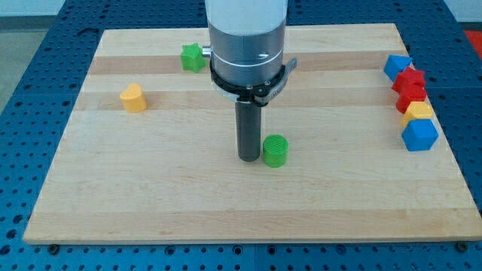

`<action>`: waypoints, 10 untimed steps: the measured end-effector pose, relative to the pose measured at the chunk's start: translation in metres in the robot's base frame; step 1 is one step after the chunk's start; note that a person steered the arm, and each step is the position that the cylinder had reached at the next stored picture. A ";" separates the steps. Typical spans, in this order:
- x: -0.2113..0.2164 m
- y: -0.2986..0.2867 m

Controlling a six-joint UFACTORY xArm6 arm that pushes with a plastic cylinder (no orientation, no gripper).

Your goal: Push green circle below the blue cube

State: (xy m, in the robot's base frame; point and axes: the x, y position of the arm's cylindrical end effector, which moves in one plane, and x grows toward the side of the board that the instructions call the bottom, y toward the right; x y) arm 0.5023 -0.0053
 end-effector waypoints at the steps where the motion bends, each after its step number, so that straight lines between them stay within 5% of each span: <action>1: 0.000 0.000; 10: -0.021 0.066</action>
State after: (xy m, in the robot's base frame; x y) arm 0.4816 0.0605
